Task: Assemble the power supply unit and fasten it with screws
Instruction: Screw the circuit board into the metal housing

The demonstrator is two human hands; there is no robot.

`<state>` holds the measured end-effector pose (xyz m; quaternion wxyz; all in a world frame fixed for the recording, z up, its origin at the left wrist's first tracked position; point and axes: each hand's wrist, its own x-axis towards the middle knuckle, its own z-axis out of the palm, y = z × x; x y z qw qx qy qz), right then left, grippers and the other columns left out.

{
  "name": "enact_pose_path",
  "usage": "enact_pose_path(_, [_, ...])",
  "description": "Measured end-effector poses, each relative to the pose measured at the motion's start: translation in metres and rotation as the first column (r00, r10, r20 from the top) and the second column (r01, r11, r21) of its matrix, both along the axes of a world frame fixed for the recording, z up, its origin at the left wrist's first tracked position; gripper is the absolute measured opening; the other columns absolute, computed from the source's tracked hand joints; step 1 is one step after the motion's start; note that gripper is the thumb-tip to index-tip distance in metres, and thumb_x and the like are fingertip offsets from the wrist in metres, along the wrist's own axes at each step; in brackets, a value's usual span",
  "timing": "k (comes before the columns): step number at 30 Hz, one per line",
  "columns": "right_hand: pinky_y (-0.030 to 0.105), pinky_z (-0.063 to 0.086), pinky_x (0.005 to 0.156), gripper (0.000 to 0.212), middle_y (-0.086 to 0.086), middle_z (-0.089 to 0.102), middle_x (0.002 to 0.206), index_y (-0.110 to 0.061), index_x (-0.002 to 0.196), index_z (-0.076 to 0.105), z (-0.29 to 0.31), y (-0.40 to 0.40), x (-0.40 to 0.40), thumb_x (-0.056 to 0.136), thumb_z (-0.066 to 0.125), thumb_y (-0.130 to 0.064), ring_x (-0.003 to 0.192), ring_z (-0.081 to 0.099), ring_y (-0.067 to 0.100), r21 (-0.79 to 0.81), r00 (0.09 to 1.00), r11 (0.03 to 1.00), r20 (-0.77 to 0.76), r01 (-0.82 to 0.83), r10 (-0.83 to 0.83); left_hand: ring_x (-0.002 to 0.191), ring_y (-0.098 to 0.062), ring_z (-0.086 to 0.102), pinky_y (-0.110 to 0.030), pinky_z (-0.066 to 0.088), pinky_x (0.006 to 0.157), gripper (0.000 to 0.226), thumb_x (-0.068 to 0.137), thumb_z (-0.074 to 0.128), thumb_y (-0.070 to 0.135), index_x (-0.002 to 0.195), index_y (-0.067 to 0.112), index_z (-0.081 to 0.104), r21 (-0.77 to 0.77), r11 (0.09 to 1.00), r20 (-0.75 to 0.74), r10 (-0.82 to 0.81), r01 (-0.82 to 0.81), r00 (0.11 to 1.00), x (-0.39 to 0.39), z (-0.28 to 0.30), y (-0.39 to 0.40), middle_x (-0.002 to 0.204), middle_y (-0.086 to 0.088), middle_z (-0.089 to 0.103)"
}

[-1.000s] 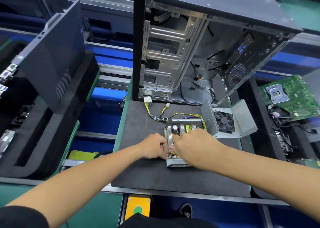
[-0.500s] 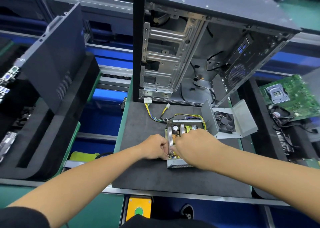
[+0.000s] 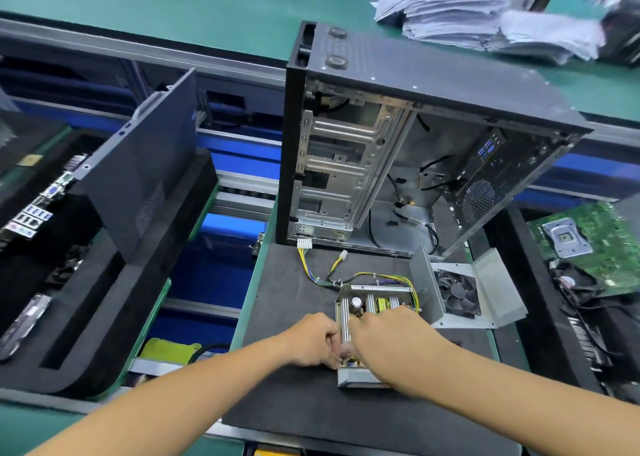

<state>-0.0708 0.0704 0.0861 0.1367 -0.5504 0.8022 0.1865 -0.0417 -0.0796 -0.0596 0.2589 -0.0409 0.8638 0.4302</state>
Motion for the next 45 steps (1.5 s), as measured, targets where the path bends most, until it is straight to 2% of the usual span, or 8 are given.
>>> enact_pose_path(5, [0.029, 0.015, 0.044, 0.037, 0.011, 0.037, 0.108, -0.01, 0.112, 0.041, 0.007, 0.005, 0.002, 0.079, 0.056, -0.005, 0.069, 0.041, 0.023, -0.001, 0.988, 1.0, 0.156, -0.02, 0.02, 0.044, 0.007, 0.045, -0.008, 0.034, 0.047, 0.035, 0.072, 0.081, 0.011, 0.054, 0.025, 0.054, -0.014, 1.0, 0.001, -0.005, 0.005, 1.0, -0.001, 0.002, 0.0, 0.055, 0.015, 0.054])
enact_pose_path(12, [0.032, 0.028, 0.051, 0.018, 0.014, 0.063, 0.105, -0.006, 0.109, 0.052, -0.001, -0.004, 0.002, 0.095, 0.042, -0.01, 0.091, 0.063, 0.033, -0.001, 0.999, 1.0, 0.041, -0.023, 0.023, 0.041, 0.008, 0.041, -0.007, 0.03, 0.043, 0.037, 0.07, 0.078, 0.009, 0.055, 0.024, 0.047, -0.047, 0.999, -0.011, -0.008, 0.007, 1.0, 0.001, 0.004, 0.003, 0.051, 0.015, 0.049])
enact_pose_path(17, [0.033, 0.019, 0.044, 0.031, 0.012, 0.044, 0.107, -0.009, 0.115, 0.04, 0.0, 0.003, 0.0, 0.087, 0.053, -0.011, 0.081, 0.059, 0.032, -0.061, 0.991, 0.997, 0.123, -0.037, 0.044, 0.039, 0.01, 0.041, -0.005, 0.03, 0.04, 0.036, 0.071, 0.076, 0.012, 0.052, 0.02, 0.046, -0.108, 0.994, -0.007, -0.03, 0.029, 1.0, 0.0, 0.002, 0.006, 0.04, 0.028, 0.047])
enact_pose_path(23, [0.028, 0.021, 0.045, 0.015, 0.012, 0.065, 0.099, -0.01, 0.101, 0.059, -0.002, -0.003, 0.0, 0.096, 0.045, -0.015, 0.087, 0.065, 0.032, -0.023, 0.996, 0.996, 0.017, -0.084, 0.085, 0.045, 0.003, 0.038, -0.008, 0.03, 0.042, 0.035, 0.069, 0.079, 0.016, 0.056, 0.025, 0.047, -0.128, 0.992, -0.018, -0.023, 0.021, 1.0, -0.001, 0.004, 0.003, 0.05, 0.016, 0.05])
enact_pose_path(29, [0.035, 0.029, 0.056, 0.025, 0.01, 0.052, 0.106, -0.01, 0.111, 0.041, 0.007, 0.008, -0.003, 0.09, 0.051, -0.02, 0.086, 0.061, 0.032, -0.1, 0.996, 0.995, 0.077, -0.031, 0.038, 0.047, 0.009, 0.047, -0.007, 0.032, 0.046, 0.036, 0.072, 0.077, 0.005, 0.056, 0.025, 0.053, -0.072, 0.997, 0.036, 0.013, -0.01, 0.999, -0.002, 0.01, 0.004, 0.056, 0.018, 0.054])
enact_pose_path(37, [0.034, 0.035, 0.062, 0.022, 0.01, 0.065, 0.105, -0.011, 0.104, 0.057, 0.001, 0.003, -0.008, 0.102, 0.04, -0.026, 0.095, 0.063, 0.031, -0.088, 0.994, 0.992, -0.066, -0.088, 0.082, 0.054, 0.006, 0.049, -0.009, 0.037, 0.053, 0.034, 0.073, 0.08, 0.009, 0.06, 0.024, 0.052, -0.107, 0.994, 0.041, -0.009, 0.013, 0.999, -0.002, 0.015, 0.007, 0.061, 0.017, 0.056])
enact_pose_path(42, [0.03, 0.018, 0.046, 0.023, 0.008, 0.053, 0.103, -0.012, 0.108, 0.039, 0.003, 0.009, -0.01, 0.09, 0.052, -0.017, 0.071, 0.05, 0.027, -0.141, 0.995, 0.988, 0.071, -0.06, 0.071, 0.057, 0.001, 0.05, -0.018, 0.042, 0.062, 0.034, 0.071, 0.081, 0.005, 0.059, 0.024, 0.055, -0.1, 0.995, 0.075, 0.011, -0.003, 0.997, -0.002, 0.017, 0.009, 0.062, 0.014, 0.057])
enact_pose_path(45, [0.029, 0.021, 0.048, 0.019, 0.01, 0.06, 0.102, -0.01, 0.109, 0.045, -0.001, 0.007, -0.005, 0.091, 0.05, -0.015, 0.083, 0.06, 0.03, -0.167, 0.996, 0.984, 0.051, -0.062, 0.072, 0.059, -0.004, 0.051, -0.016, 0.04, 0.057, 0.027, 0.072, 0.08, 0.01, 0.06, 0.021, 0.059, -0.154, 0.988, 0.083, 0.001, 0.011, 0.997, -0.003, 0.017, 0.01, 0.062, 0.012, 0.058])
